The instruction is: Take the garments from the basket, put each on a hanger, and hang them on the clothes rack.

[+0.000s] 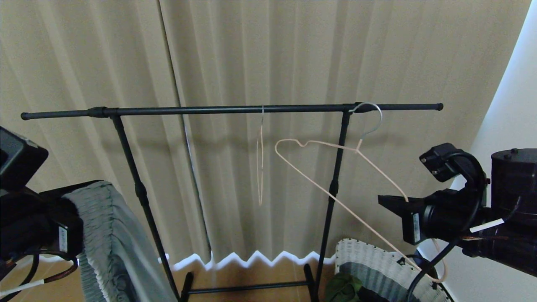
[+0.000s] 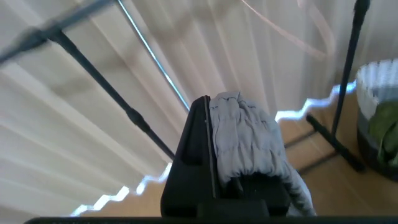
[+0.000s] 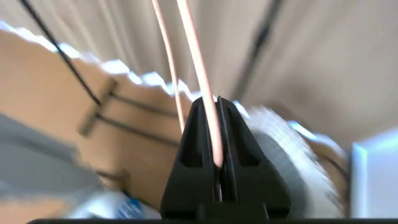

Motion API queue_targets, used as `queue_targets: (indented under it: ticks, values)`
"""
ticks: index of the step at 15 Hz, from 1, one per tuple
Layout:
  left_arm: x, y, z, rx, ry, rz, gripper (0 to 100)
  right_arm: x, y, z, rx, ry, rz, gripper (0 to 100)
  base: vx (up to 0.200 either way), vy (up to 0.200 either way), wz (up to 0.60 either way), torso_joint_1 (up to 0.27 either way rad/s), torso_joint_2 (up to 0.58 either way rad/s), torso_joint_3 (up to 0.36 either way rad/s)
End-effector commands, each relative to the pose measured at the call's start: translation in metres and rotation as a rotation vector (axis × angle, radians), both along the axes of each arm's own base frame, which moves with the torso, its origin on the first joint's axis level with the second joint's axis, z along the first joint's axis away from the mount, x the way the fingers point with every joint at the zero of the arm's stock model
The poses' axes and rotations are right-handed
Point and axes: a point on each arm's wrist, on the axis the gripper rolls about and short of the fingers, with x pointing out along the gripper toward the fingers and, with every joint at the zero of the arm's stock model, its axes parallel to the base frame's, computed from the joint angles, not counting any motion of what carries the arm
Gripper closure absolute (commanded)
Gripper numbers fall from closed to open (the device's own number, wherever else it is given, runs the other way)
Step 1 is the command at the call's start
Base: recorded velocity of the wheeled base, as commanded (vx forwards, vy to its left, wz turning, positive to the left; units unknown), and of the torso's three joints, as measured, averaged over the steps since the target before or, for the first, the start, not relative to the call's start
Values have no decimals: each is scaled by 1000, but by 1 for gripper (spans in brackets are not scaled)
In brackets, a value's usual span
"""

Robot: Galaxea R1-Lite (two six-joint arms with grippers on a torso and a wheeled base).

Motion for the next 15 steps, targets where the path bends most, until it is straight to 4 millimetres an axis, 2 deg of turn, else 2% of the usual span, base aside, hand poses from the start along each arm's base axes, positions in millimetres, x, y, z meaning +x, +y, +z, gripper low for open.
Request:
queue_targets:
  ticks: [1,2,5,10,12,15]
  values:
    - [14,-4,-3,12,40,6,100,-3,21,-1,34,2,89,100,0,0,0,0,0,0]
    - [18,-6,-2,14,44,6,100,-6,26,-1,45,3,111,100,0,0,0,0,0,0]
    - [55,-16,4,10,81,66,100,-29,54,-1,90,32,247,100,0,0,0,0,0,0]
    - [100,-29,12,-116,150,197,100,-56,76,0,158,92,356,100,0,0,0,0,0,0]
    - [111,-39,18,-183,133,248,100,-64,80,0,158,96,393,100,0,0,0,0,0,0]
    - [120,-41,17,-176,115,311,100,-75,83,3,167,90,441,100,0,0,0,0,0,0]
